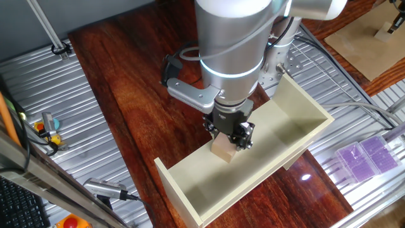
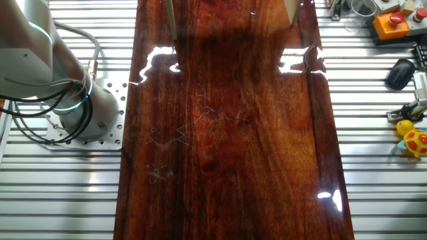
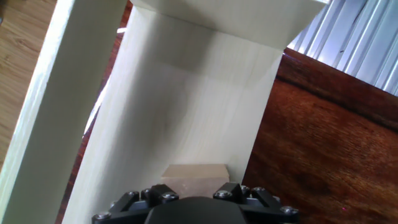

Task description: Put the object on the shelf

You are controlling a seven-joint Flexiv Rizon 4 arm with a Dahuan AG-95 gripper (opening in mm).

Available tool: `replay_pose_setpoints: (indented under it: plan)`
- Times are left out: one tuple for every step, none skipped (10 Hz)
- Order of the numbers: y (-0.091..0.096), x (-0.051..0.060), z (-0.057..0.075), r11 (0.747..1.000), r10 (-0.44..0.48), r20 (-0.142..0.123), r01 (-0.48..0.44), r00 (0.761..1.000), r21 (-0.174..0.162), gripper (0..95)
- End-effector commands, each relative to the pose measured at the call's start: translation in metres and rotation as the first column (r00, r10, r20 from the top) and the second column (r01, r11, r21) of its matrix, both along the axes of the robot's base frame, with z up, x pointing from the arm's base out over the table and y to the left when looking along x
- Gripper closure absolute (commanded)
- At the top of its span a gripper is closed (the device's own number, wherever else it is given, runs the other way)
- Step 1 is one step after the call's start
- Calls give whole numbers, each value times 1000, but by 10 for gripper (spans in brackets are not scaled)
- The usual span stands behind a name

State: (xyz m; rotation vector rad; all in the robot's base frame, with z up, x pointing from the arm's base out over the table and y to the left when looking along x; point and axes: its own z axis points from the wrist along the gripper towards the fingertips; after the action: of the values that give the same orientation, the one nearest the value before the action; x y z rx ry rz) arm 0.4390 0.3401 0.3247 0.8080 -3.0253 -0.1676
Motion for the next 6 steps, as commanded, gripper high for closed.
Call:
replay_pose_setpoints:
  plan:
    - [-10,-5,7,1000,14,0,-14,1000,20,380]
    - [-17,-7,11,999,23,-3,-22,1000,25,380]
    - [-20,-8,13,999,28,-5,-28,1000,24,380]
    - [-30,-11,17,999,35,-13,-34,999,25,760]
    - [-44,-13,20,998,57,-15,-56,998,26,950]
    - [-53,-14,21,997,75,-16,-74,997,29,950]
